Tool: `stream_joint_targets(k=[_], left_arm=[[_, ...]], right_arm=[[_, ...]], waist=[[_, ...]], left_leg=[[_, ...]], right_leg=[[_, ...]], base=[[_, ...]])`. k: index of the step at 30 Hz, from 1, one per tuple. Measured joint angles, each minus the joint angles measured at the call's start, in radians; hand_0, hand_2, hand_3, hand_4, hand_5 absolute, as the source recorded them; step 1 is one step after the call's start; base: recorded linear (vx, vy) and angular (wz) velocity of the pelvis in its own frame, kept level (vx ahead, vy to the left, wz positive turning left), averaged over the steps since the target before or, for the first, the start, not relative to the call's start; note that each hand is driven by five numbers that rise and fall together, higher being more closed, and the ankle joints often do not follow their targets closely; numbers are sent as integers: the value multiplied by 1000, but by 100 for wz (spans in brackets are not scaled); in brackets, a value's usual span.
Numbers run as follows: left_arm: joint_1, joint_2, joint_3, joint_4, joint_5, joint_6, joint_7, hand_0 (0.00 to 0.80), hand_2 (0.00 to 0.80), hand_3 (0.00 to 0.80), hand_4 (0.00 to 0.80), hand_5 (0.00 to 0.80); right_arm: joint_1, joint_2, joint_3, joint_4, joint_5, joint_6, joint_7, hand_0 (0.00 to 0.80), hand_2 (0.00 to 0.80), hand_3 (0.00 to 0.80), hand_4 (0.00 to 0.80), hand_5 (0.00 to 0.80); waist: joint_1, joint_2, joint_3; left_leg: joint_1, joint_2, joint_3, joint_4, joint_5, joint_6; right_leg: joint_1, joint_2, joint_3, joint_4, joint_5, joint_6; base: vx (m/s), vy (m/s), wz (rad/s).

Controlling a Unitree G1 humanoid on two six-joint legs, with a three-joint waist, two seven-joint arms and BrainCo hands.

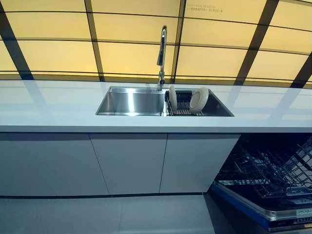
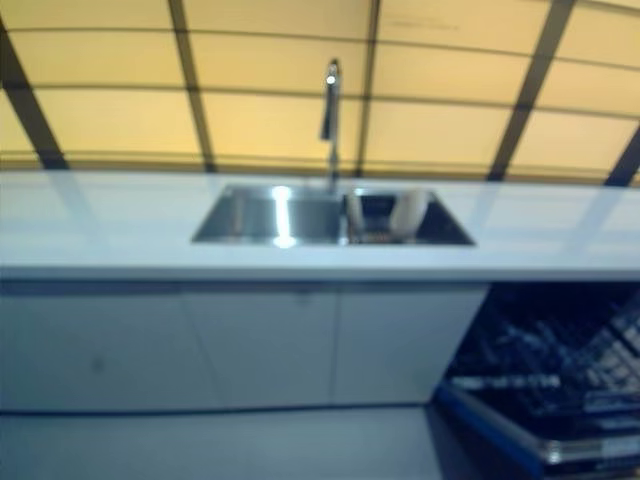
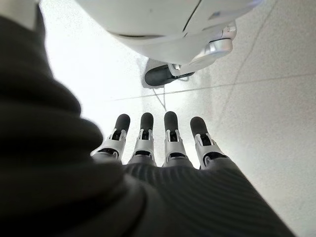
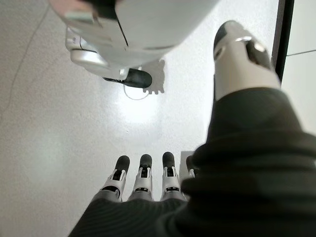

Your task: Take plates into dishwasher

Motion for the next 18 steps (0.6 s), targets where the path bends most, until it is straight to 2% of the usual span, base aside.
stream_joint_targets(k=[8, 18], left_arm=[[1, -5, 1, 0, -10, 12, -41, 0, 0, 0, 0, 0], [4, -8, 0, 3, -10, 8, -28, 0, 0, 0, 0, 0]], right_arm=[[-4, -5, 10, 1, -20, 28, 45, 0, 0, 0, 0, 0], [-16, -10, 28, 9, -39, 48, 68, 0, 0, 0, 0, 0]], waist=[[1, 1, -11], [1, -2, -29]], left_leg=[[-5, 0, -6, -1, 0, 0], [-25, 0, -20, 0, 4, -1]], right_leg=[[-1, 0, -6, 0, 0, 0], [-14, 1, -20, 0, -1, -1]], base=[[-5, 1, 1], [-16, 1, 3]])
